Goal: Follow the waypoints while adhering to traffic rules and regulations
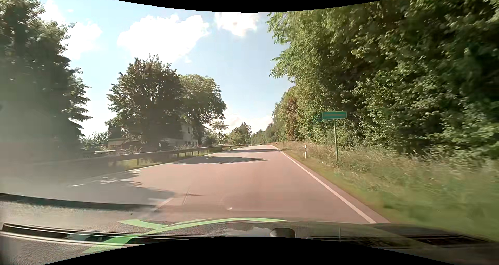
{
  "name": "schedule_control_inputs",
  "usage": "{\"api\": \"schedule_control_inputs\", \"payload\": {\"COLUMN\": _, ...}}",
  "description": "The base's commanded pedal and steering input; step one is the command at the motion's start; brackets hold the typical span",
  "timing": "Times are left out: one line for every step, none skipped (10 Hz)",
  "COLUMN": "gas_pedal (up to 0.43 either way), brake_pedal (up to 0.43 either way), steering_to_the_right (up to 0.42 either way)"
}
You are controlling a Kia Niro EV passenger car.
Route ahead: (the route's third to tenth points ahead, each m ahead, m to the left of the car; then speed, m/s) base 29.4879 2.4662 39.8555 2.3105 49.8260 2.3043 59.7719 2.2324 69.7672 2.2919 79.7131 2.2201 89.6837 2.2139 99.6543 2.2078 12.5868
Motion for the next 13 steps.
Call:
{"api": "schedule_control_inputs", "payload": {"gas_pedal": 0.409, "brake_pedal": 0.0, "steering_to_the_right": 0.004}}
{"api": "schedule_control_inputs", "payload": {"gas_pedal": 0.409, "brake_pedal": 0.0, "steering_to_the_right": 0.004}}
{"api": "schedule_control_inputs", "payload": {"gas_pedal": 0.409, "brake_pedal": 0.0, "steering_to_the_right": 0.004}}
{"api": "schedule_control_inputs", "payload": {"gas_pedal": 0.409, "brake_pedal": 0.0, "steering_to_the_right": 0.004}}
{"api": "schedule_control_inputs", "payload": {"gas_pedal": 0.409, "brake_pedal": 0.0, "steering_to_the_right": 0.004}}
{"api": "schedule_control_inputs", "payload": {"gas_pedal": 0.409, "brake_pedal": 0.0, "steering_to_the_right": 0.004}}
{"api": "schedule_control_inputs", "payload": {"gas_pedal": 0.409, "brake_pedal": 0.0, "steering_to_the_right": 0.004}}
{"api": "schedule_control_inputs", "payload": {"gas_pedal": 0.409, "brake_pedal": 0.0, "steering_to_the_right": 0.003}}
{"api": "schedule_control_inputs", "payload": {"gas_pedal": 0.409, "brake_pedal": 0.0, "steering_to_the_right": 0.003}}
{"api": "schedule_control_inputs", "payload": {"gas_pedal": 0.409, "brake_pedal": 0.0, "steering_to_the_right": 0.003}}
{"api": "schedule_control_inputs", "payload": {"gas_pedal": 0.409, "brake_pedal": 0.0, "steering_to_the_right": 0.002}}
{"api": "schedule_control_inputs", "payload": {"gas_pedal": 0.409, "brake_pedal": 0.0, "steering_to_the_right": 0.001}}
{"api": "schedule_control_inputs", "payload": {"gas_pedal": 0.409, "brake_pedal": 0.0, "steering_to_the_right": 0.001}}
